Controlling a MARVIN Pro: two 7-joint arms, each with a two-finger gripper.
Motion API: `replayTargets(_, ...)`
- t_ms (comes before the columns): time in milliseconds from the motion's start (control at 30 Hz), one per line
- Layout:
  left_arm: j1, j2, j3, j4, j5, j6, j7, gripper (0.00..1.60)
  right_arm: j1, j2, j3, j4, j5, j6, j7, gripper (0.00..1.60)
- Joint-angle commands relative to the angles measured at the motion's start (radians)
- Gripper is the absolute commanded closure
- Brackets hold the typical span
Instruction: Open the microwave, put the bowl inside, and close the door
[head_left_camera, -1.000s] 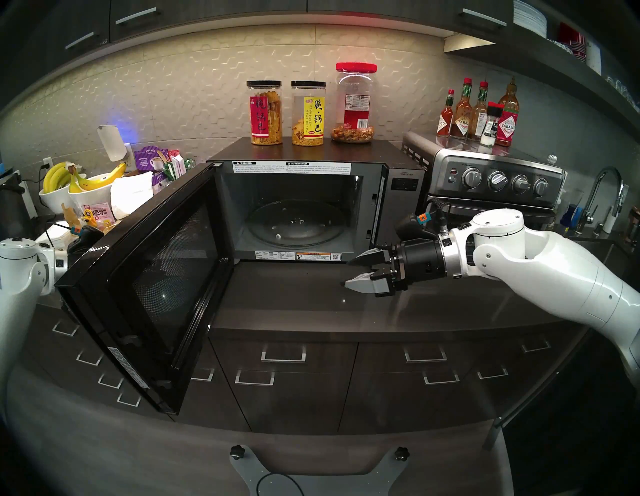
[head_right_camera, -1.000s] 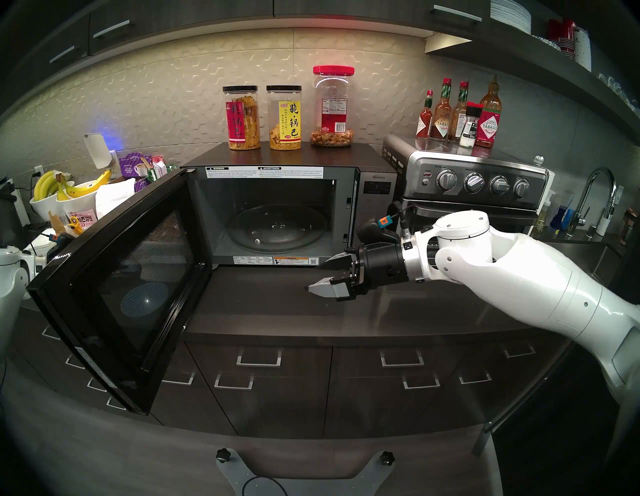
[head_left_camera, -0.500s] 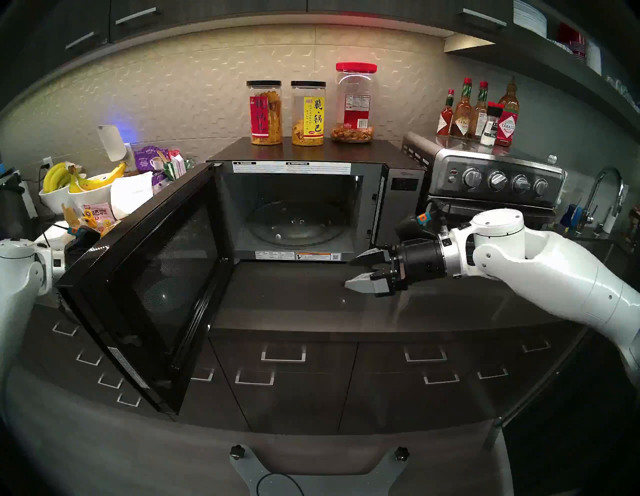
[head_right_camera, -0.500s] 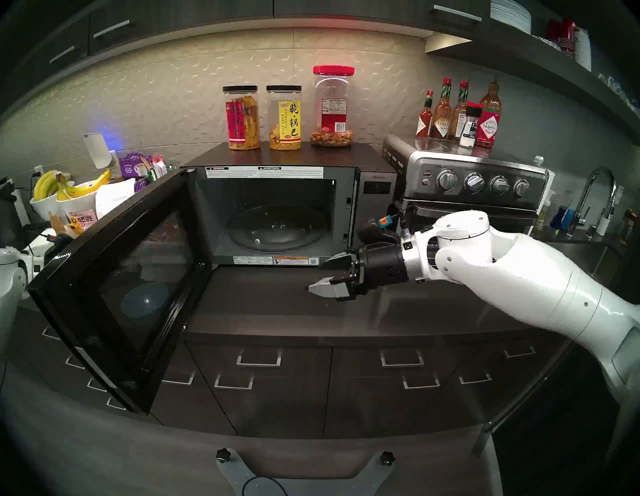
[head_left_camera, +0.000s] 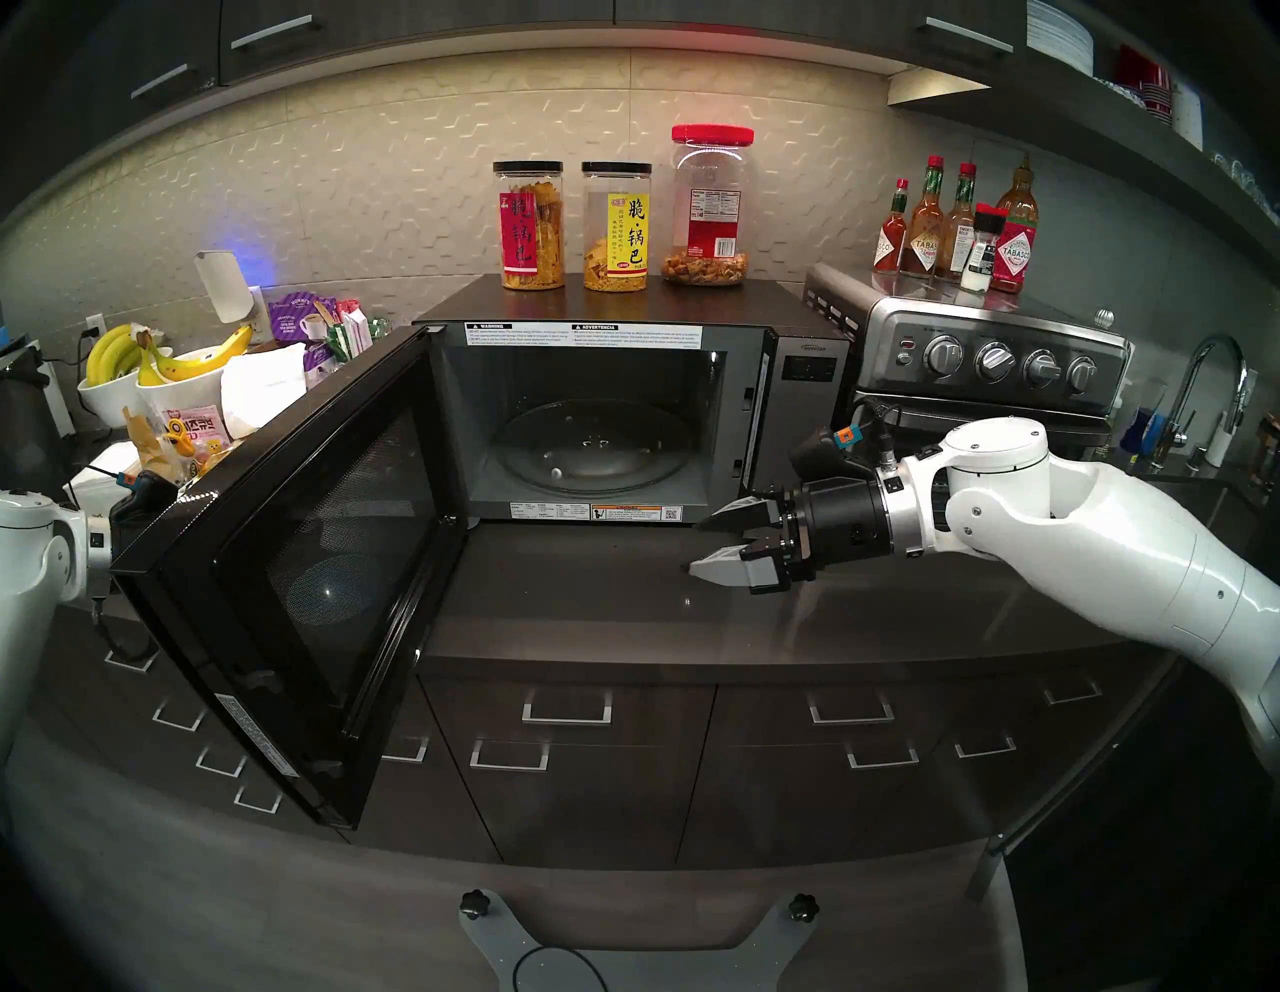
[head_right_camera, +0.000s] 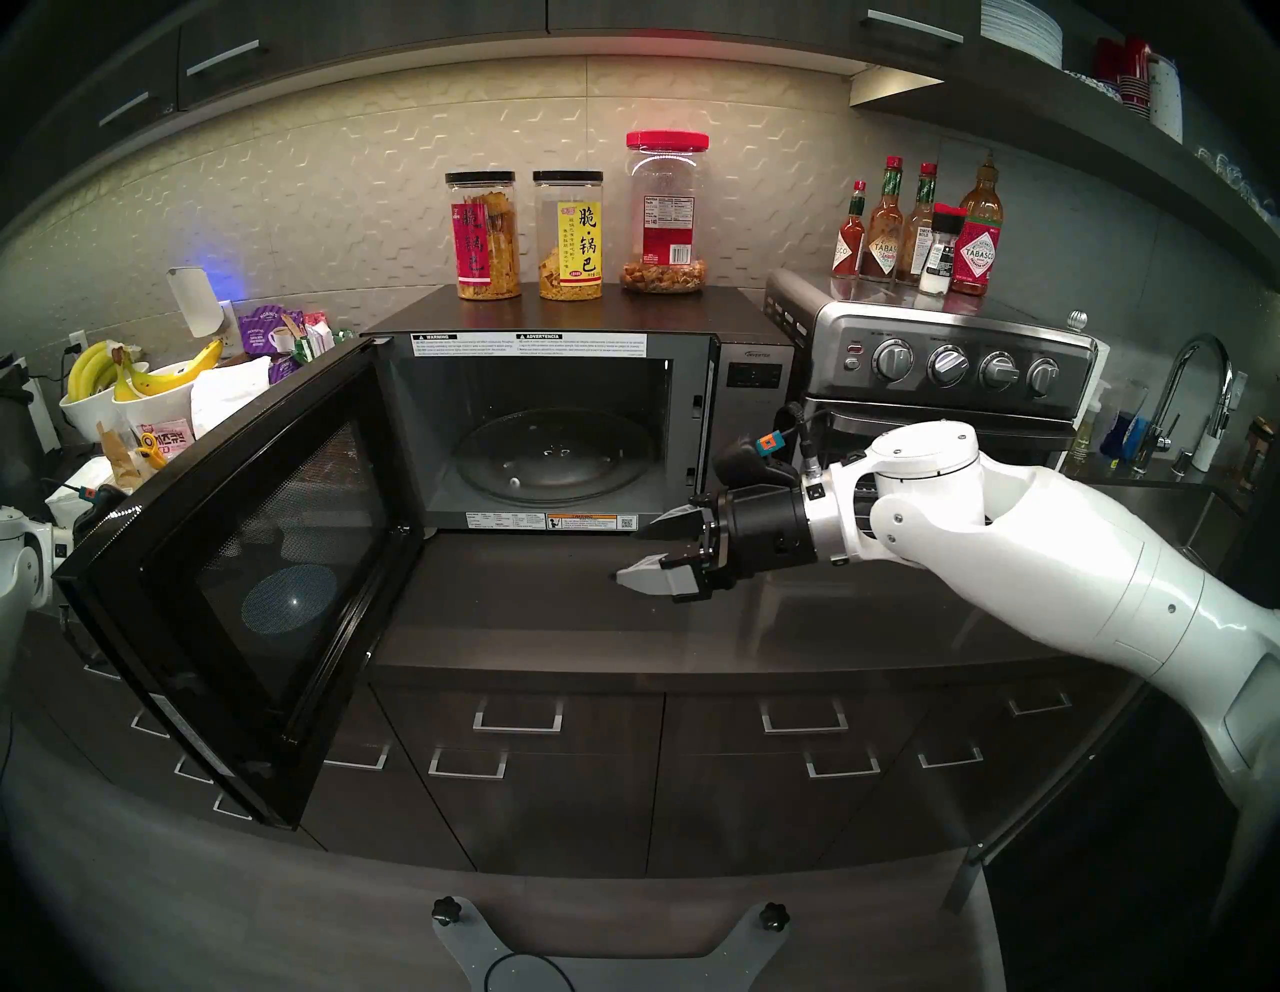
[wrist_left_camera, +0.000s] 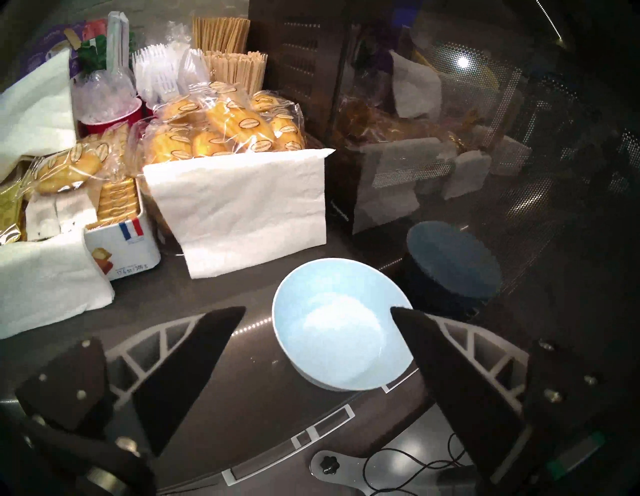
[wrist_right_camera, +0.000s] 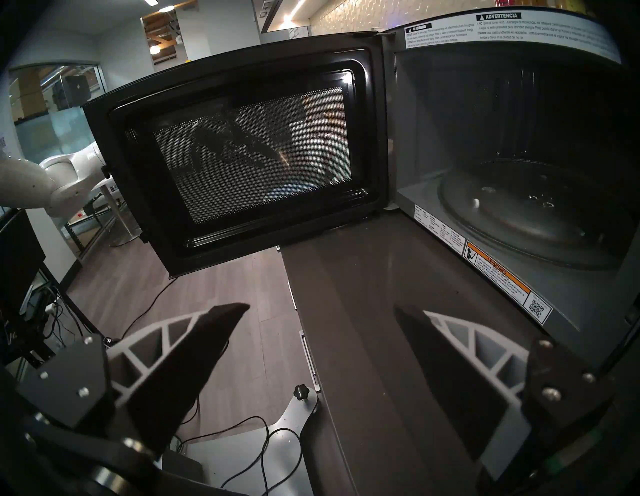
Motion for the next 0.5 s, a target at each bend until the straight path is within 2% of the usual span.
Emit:
replayTargets(0, -0.034, 0.017, 0.007, 0.003, -0.008, -0.010, -0.003, 0.00, 0.013, -0.003, 0.015, -0.002, 0.006, -0.006, -0.002, 0.00)
replayTargets(200, -0.070, 0.021, 0.042, 0.018, -0.016, 0.008, -0.001, 0.00, 0.013, -0.003, 0.015, -0.002, 0.006, -0.006, -0.002, 0.00)
replayTargets(467, -0.144, 0.034, 0.128, 0.076, -0.024, 0.019, 0.015, 0.00, 0.013, -0.003, 0.015, -0.002, 0.005, -0.006, -0.001, 0.00)
